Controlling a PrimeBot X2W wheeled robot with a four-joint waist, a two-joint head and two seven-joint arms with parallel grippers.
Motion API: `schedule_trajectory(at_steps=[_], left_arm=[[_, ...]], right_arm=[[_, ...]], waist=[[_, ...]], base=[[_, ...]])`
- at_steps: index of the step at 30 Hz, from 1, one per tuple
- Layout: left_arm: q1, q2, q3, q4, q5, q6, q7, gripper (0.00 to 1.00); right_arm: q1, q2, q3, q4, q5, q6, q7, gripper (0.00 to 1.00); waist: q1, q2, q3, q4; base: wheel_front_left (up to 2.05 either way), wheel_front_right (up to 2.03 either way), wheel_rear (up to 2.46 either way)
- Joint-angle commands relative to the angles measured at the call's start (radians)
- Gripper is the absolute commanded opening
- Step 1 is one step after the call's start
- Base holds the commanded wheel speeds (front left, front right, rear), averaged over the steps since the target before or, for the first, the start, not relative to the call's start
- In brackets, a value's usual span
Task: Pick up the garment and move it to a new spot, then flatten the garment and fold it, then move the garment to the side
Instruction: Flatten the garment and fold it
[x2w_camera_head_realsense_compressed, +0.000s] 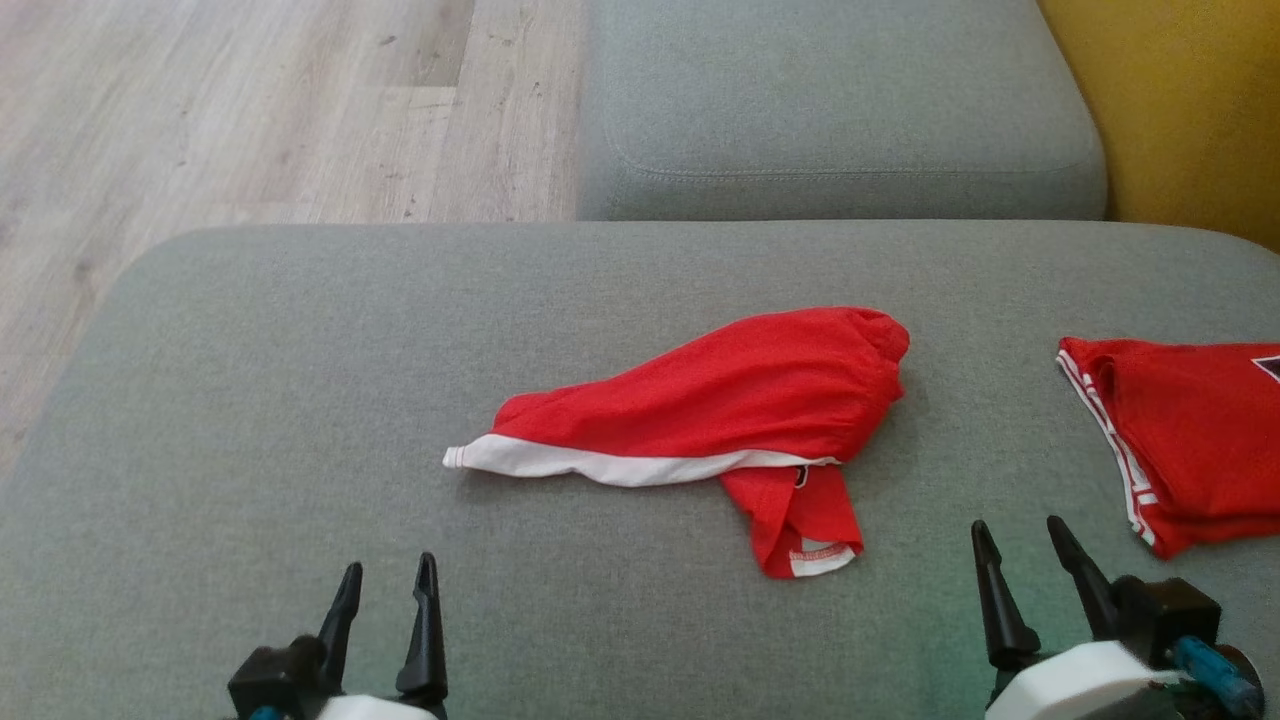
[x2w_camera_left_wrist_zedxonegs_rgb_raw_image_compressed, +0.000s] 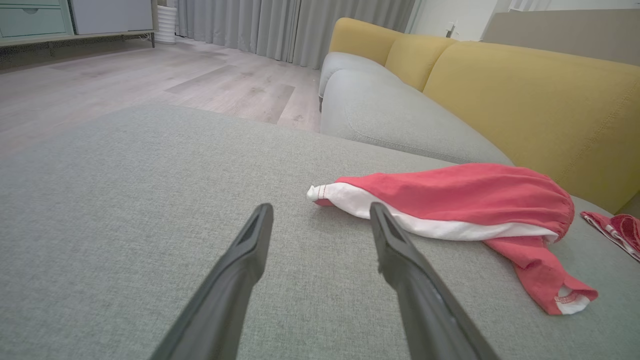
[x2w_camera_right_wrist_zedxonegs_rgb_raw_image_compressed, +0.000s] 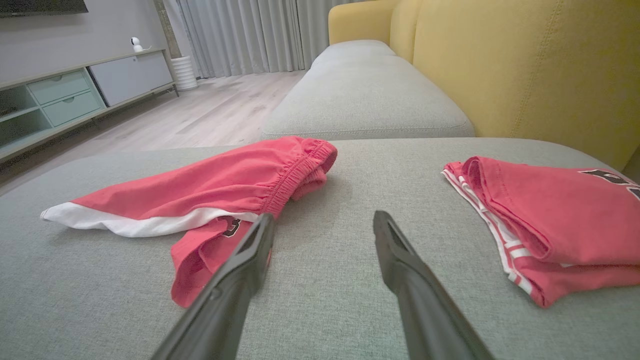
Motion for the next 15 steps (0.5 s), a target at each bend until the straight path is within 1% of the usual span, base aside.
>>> schedule_trajectory(at_steps=[1,4,9,12,15], left_arm=[[-0.035,0.008,0.037,-0.03,0.013,-0.002,-0.012,1.0],[-0.037,0.009,0.034,-0.032,0.014,-0.001,-0.011,1.0],[-0.047,0.01,0.027,-0.034,0.019,0.0,-0.005,1.0],[-0.058,0.008,0.019,-0.035,0.026,0.001,-0.001,1.0],[-0.071,0.005,0.01,-0.034,0.034,0.001,0.004,1.0]], right_arm=[[-0.043,-0.007,0.025,-0.028,0.006,0.007,-0.01,1.0],[-0.047,-0.007,0.026,-0.024,0.008,0.007,-0.008,1.0],[-0.117,-0.007,0.012,-0.002,-0.022,0.007,0.016,1.0],[-0.181,-0.007,0.013,0.048,-0.035,0.007,0.049,1.0],[-0.241,-0.007,0.025,0.126,-0.031,0.007,0.085,1.0]], waist=[[0.0,-0.0001,0.001,0.003],[0.0,-0.0001,0.006,0.008],[0.0,-0.0001,0.032,0.028],[0.0,-0.0001,0.055,0.052],[0.0,-0.0001,0.081,0.084]], base=[[0.0,0.0,0.0],[0.0,0.0,0.0],[0.0,0.0,0.0],[0.0,0.0,0.0],[0.0,0.0,0.0]])
